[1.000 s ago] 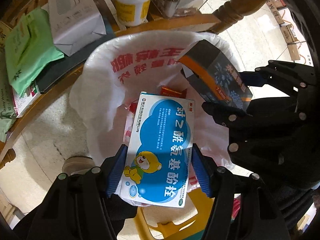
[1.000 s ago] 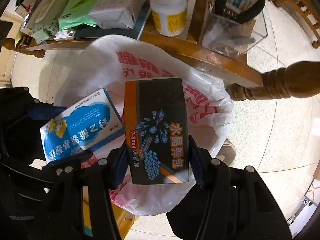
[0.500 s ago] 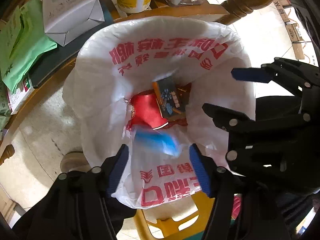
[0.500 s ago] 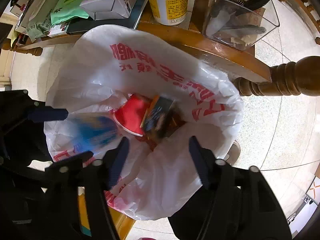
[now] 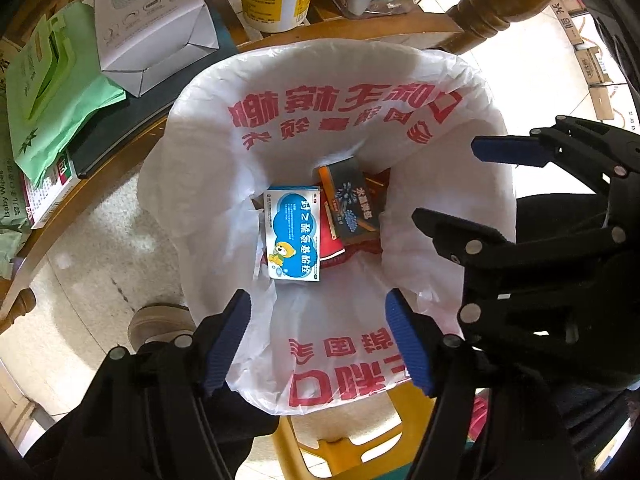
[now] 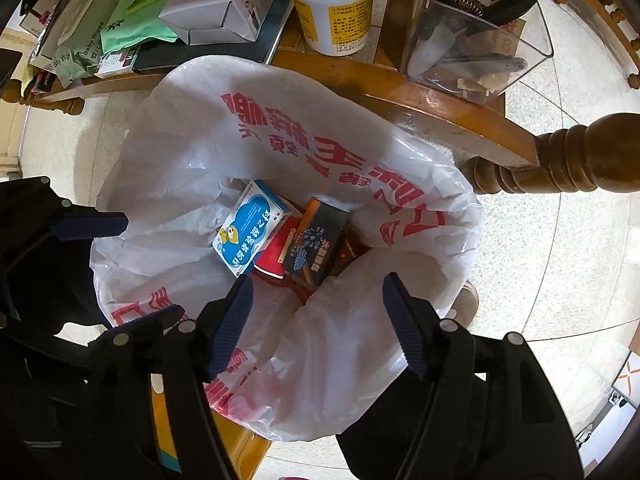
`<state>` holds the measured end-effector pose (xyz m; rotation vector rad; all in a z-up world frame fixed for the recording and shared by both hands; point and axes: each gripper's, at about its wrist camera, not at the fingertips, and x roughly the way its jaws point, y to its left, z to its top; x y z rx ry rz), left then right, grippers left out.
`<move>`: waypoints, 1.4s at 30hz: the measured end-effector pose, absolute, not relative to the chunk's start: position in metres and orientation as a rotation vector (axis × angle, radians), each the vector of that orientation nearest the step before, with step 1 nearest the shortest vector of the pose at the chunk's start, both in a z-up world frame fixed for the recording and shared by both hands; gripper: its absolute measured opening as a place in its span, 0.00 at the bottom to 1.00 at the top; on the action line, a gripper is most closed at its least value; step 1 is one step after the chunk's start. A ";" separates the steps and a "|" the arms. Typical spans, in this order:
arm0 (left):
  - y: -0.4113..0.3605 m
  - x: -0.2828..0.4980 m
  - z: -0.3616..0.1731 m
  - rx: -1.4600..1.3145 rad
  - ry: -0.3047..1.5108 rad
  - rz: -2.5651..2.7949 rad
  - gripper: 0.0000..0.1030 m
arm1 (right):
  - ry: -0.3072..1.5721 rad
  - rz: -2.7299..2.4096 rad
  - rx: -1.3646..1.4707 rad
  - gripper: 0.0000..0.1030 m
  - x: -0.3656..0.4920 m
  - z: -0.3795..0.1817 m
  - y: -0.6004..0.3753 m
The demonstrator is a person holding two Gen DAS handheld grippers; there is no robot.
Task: Collect trash
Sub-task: 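Raise both tools back above the table toward the remaining trash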
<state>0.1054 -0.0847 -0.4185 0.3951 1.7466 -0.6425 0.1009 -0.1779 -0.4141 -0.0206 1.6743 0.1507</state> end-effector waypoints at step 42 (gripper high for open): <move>-0.095 0.118 0.075 0.603 0.956 -0.599 0.93 | 0.969 0.343 -0.190 0.94 0.106 0.086 -0.244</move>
